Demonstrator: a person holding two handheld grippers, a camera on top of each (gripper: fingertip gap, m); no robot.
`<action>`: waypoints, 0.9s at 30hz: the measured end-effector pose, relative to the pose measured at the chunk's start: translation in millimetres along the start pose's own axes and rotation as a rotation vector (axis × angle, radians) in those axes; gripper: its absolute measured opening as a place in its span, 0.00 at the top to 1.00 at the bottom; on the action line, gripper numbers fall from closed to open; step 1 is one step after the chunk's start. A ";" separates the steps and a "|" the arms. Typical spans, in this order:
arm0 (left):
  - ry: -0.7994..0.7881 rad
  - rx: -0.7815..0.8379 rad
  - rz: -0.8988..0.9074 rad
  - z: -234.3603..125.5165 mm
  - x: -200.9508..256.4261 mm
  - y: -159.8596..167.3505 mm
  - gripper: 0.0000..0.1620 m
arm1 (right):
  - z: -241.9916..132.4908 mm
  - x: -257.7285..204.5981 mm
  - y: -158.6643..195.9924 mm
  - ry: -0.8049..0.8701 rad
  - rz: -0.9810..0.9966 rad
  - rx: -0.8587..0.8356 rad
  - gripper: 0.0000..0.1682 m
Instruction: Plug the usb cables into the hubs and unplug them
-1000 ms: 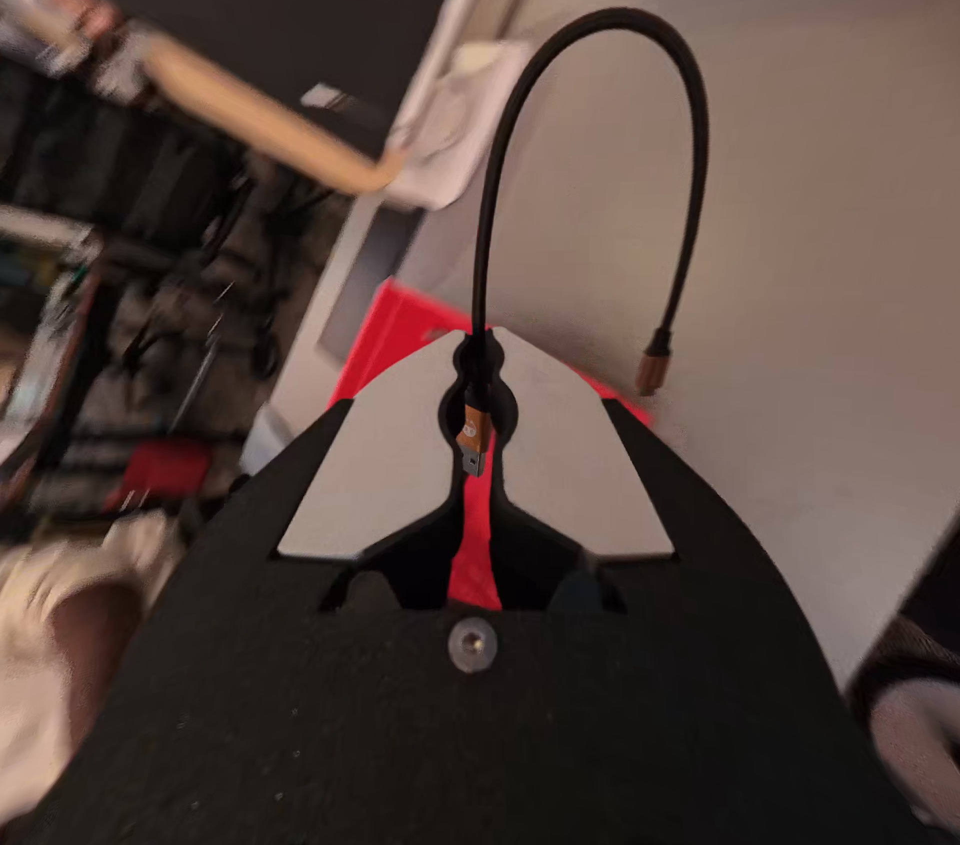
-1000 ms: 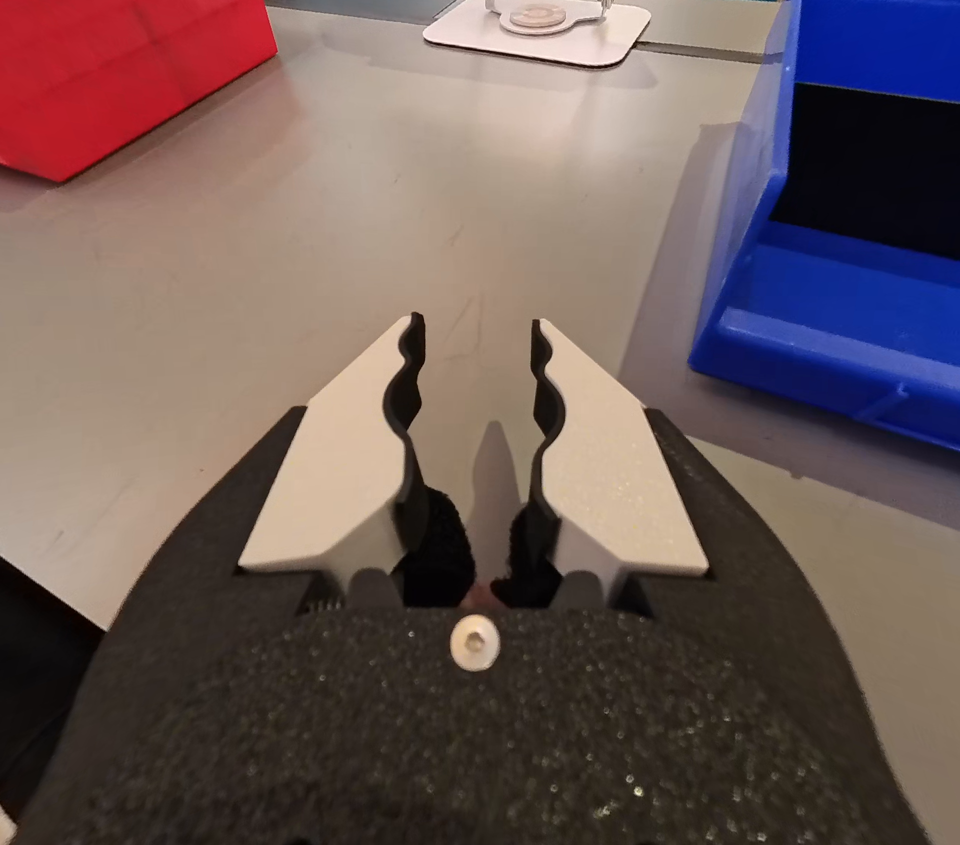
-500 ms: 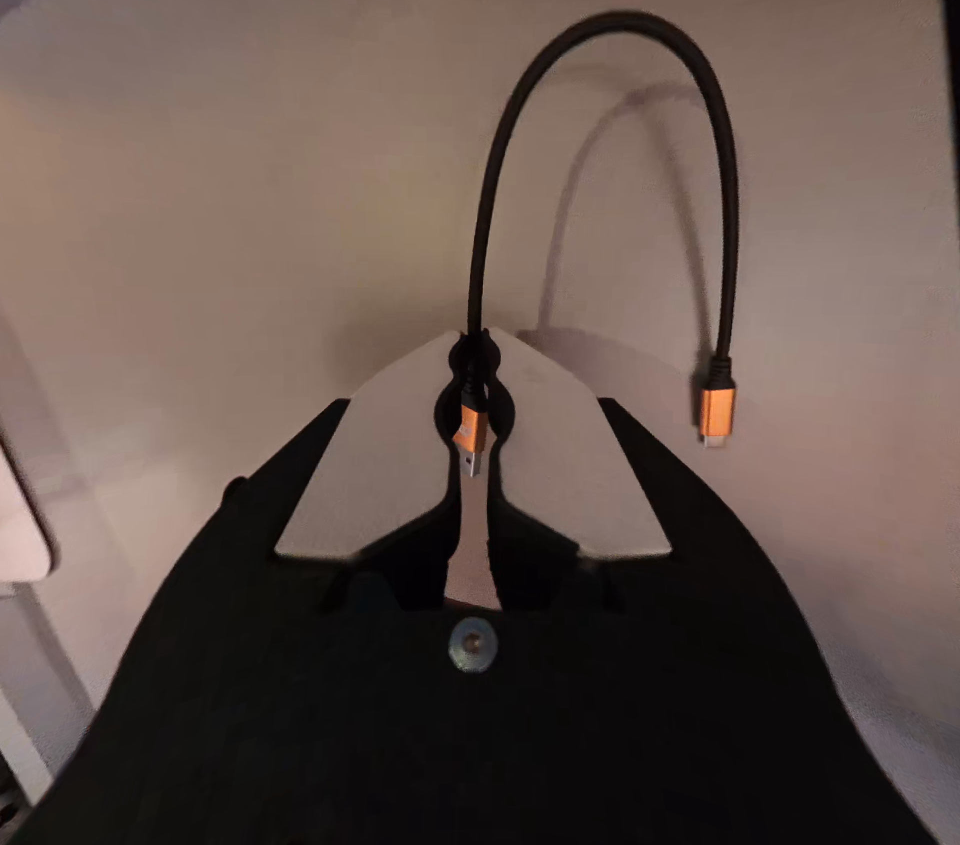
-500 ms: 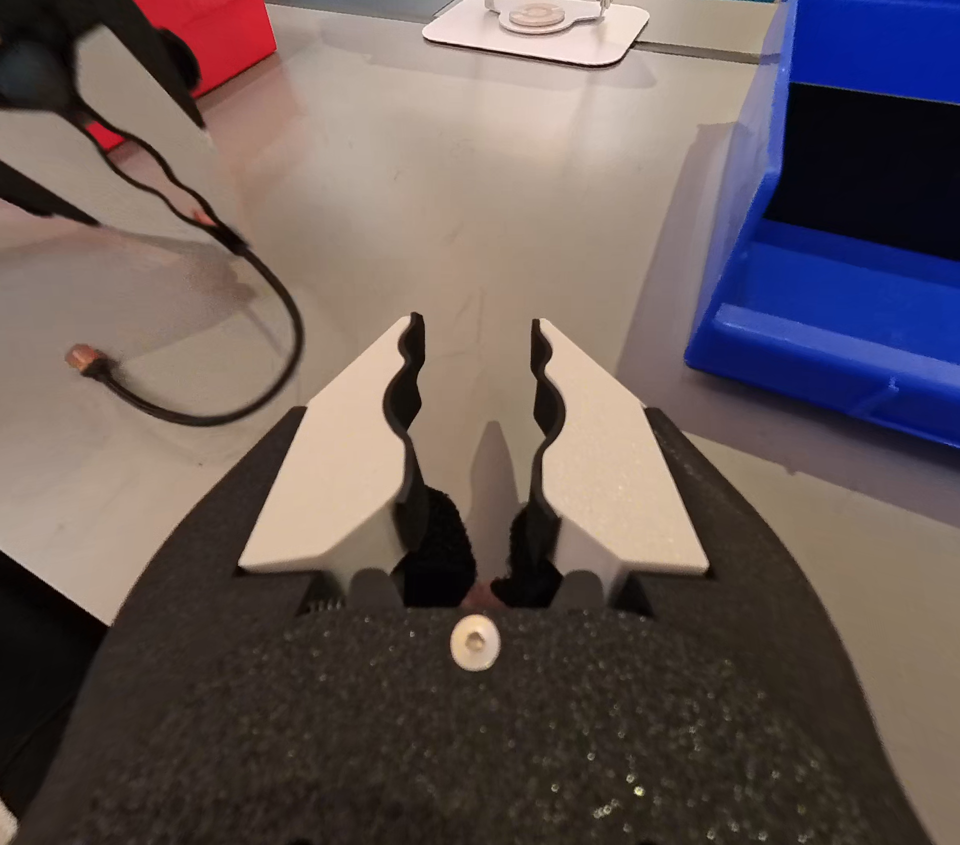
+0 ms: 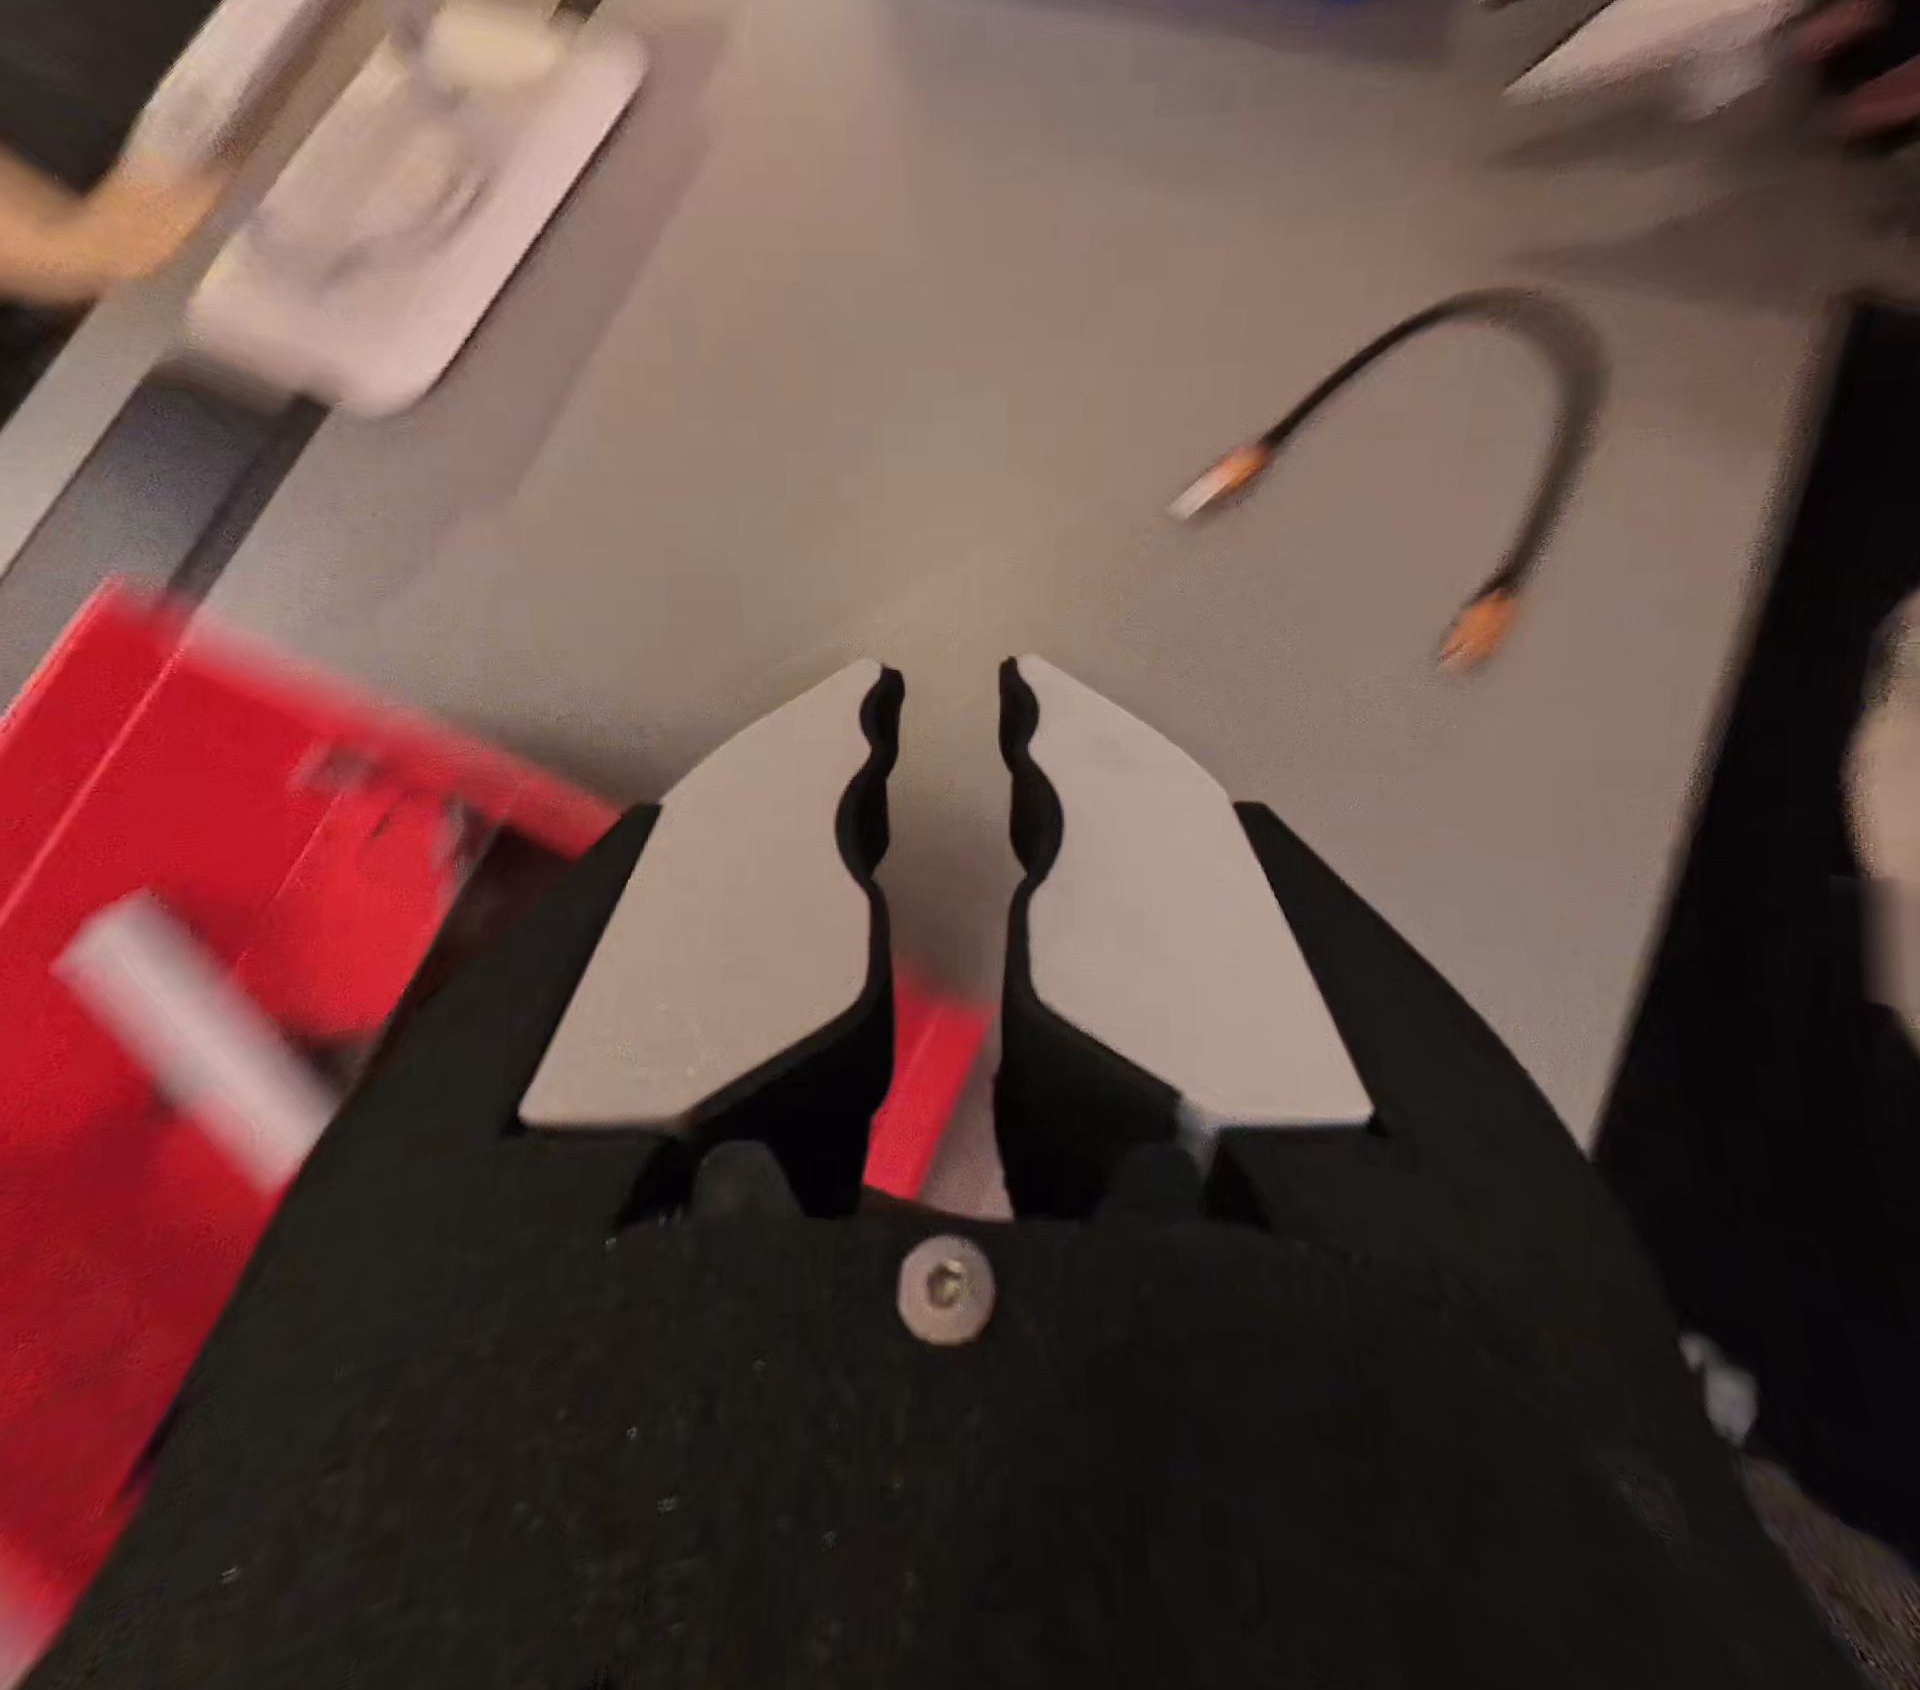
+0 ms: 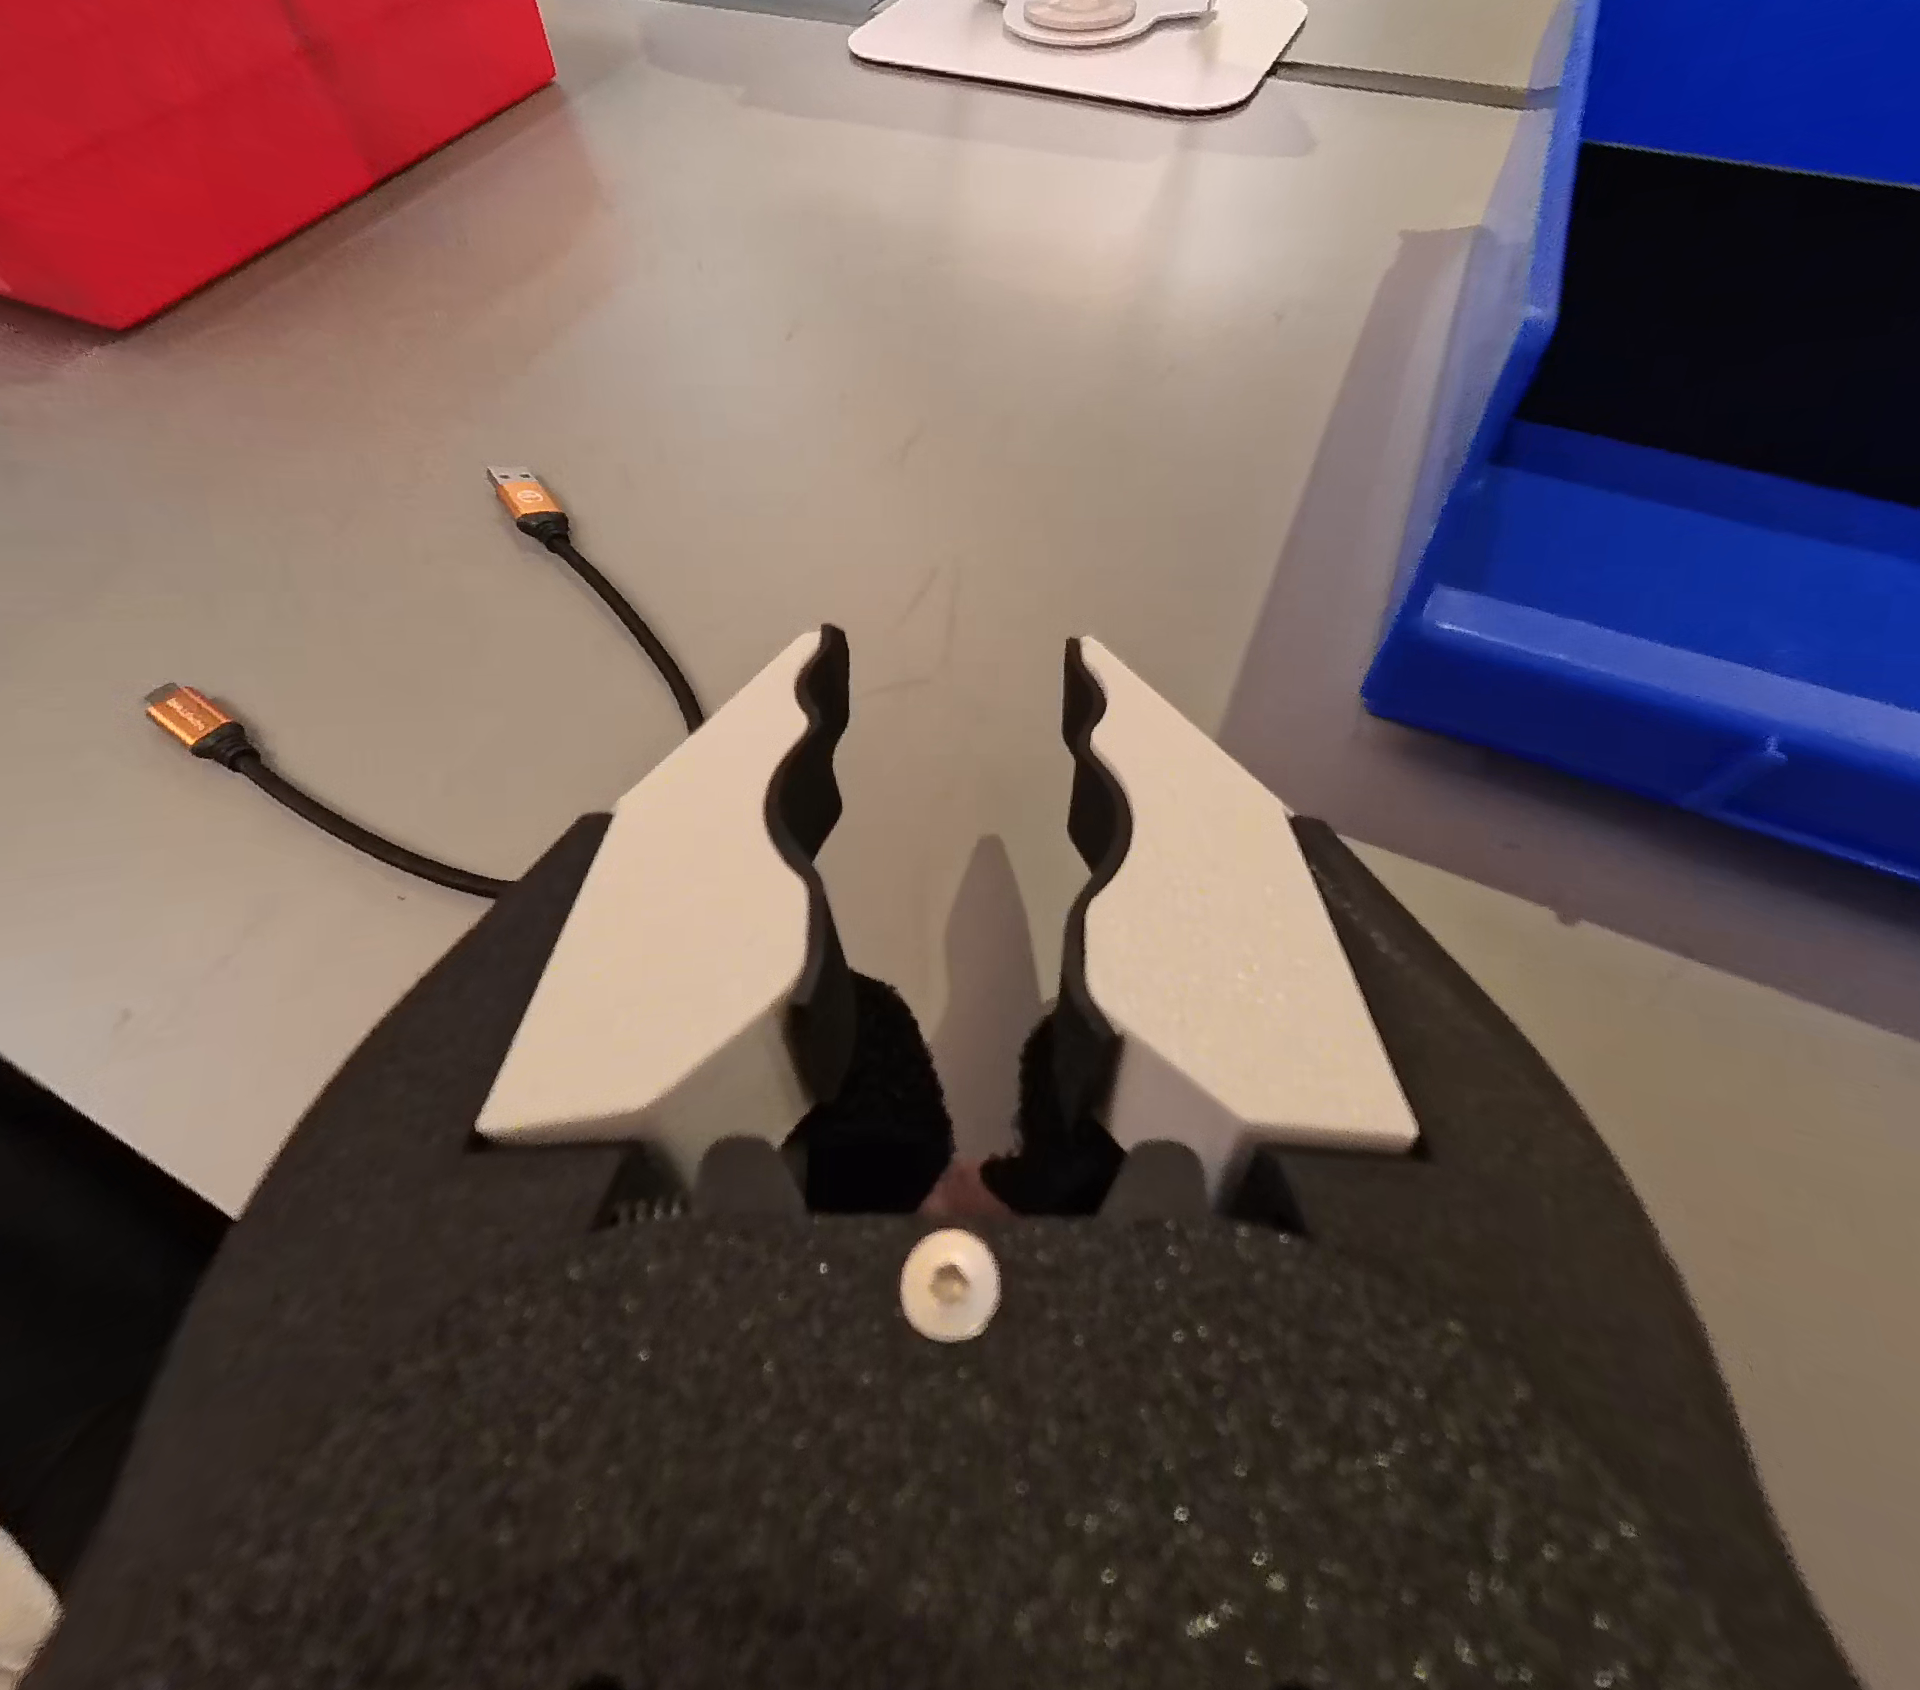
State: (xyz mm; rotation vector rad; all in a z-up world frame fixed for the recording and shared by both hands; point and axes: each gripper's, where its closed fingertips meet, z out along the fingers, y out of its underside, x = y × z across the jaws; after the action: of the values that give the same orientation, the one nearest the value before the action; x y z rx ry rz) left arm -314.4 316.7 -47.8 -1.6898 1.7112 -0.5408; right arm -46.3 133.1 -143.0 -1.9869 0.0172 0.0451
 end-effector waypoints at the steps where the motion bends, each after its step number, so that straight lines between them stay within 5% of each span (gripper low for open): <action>1: -0.081 -0.106 -0.026 -9.9 -29.5 30.0 0.89 | 0.7 -0.6 0.5 -0.002 -0.002 -0.005 0.76; 4: -0.230 -0.404 -0.071 -21.0 -88.5 112.1 0.89 | 4.3 -3.5 -0.6 -0.014 0.002 -0.008 0.76; 8: -0.260 -0.571 -0.071 3.4 -108.7 158.6 0.89 | 10.9 -8.6 -1.3 -0.026 -0.007 -0.020 0.76; 16: -0.227 -0.664 -0.097 40.4 -120.5 190.4 0.87 | 13.2 -9.7 -1.9 -0.028 -0.008 -0.022 0.76; 27: -0.307 -0.594 -0.057 26.4 -121.7 184.5 0.98 | 13.8 -10.0 -1.0 -0.041 0.004 -0.028 0.77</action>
State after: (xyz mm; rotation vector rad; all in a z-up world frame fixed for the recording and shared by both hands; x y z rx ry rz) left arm -433.7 455.0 -175.0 -2.0961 1.6911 0.2313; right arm -56.5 146.0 -147.3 -2.0137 -0.0058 0.0891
